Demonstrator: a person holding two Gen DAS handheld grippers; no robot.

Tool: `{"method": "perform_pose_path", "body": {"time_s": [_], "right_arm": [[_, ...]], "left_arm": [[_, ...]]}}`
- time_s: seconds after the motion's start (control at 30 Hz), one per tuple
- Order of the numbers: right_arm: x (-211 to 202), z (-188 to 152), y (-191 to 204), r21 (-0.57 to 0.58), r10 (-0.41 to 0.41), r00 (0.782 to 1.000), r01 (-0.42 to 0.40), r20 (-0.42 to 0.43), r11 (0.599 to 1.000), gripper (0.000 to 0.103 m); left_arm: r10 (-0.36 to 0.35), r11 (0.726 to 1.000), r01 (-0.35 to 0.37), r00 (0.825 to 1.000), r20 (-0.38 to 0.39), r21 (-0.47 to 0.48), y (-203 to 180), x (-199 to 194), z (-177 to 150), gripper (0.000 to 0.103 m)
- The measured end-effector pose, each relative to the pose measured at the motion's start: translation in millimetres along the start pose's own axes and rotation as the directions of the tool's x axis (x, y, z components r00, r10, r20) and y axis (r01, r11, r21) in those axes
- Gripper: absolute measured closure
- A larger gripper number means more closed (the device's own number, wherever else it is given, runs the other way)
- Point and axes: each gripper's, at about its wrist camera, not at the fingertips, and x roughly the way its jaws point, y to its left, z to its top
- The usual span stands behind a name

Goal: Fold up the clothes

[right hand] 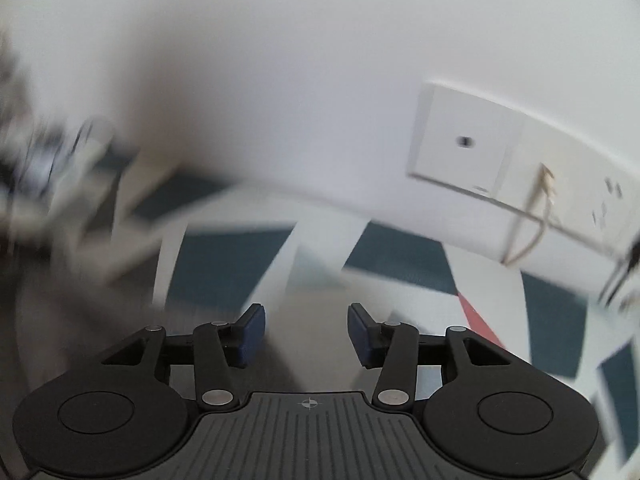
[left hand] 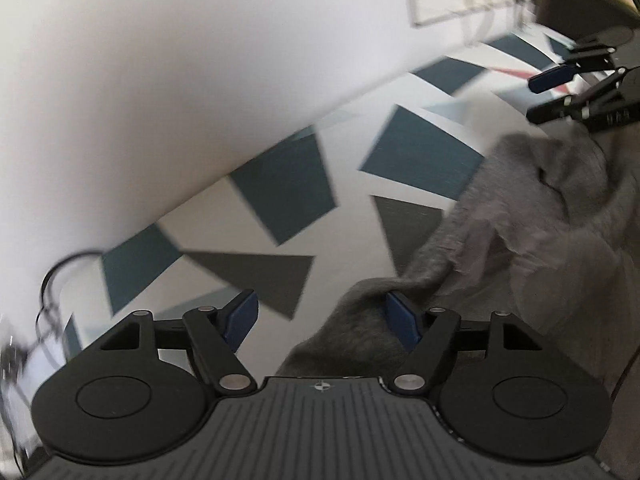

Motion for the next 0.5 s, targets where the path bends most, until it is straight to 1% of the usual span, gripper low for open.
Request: {"method": "perform_pose_path", "body": {"time_s": [0.07,0.13,0.23,0.33,0.37,0.43,0.47,0.5], "right_arm": [[6.2,-6.9,15.0,-0.076,-0.002,1.000,0.000,-0.029,0.997,0.059],[16.0,-8.1,25.6,-0.084,-0.008,0.999,0.004,-0.045,0.996,0.059],[27.9,-4.4,31.4,-0.044,0.002,1.000,-0.003,-0.031,0.999,0.059],[34.9,6.3,31.5,0.026,0.036,0.999,-0.036,0.002,0.999,0.060],[36.2,9.3,30.9,0.040,0.037,0.999,-0.037,0.014,0.999,0.062],[42.6,13.9,27.6,0.065,0.031,0.999,-0.032,0.014,0.997,0.069],[46.4,15.1,24.6,0.082,0.034,0.999,-0.035,0.005,0.996,0.083],[50.2,15.5,20.7,0.100,0.043,0.999,-0.042,-0.007,0.994,0.093]], "left_arm": [[-0.018,0.999,0.018,1.000,-0.005,0.049,-5.3,6.0,2.1,0.031],[-0.035,0.995,0.036,0.999,-0.010,0.088,-9.7,11.0,3.3,0.031],[-0.040,0.990,0.042,0.999,-0.022,0.133,-15.1,17.7,4.0,0.031],[-0.037,0.990,0.040,0.999,-0.019,0.133,-16.8,21.7,2.8,0.031],[-0.043,0.990,0.044,0.999,-0.014,0.132,-17.3,21.9,1.6,0.031],[-0.059,0.987,0.058,0.998,-0.002,0.149,-19.8,21.4,-1.6,0.031],[-0.068,0.984,0.067,0.998,0.001,0.168,-21.4,20.9,-3.1,0.031],[-0.075,0.979,0.073,0.997,0.004,0.189,-22.9,20.2,-4.3,0.031]]}}
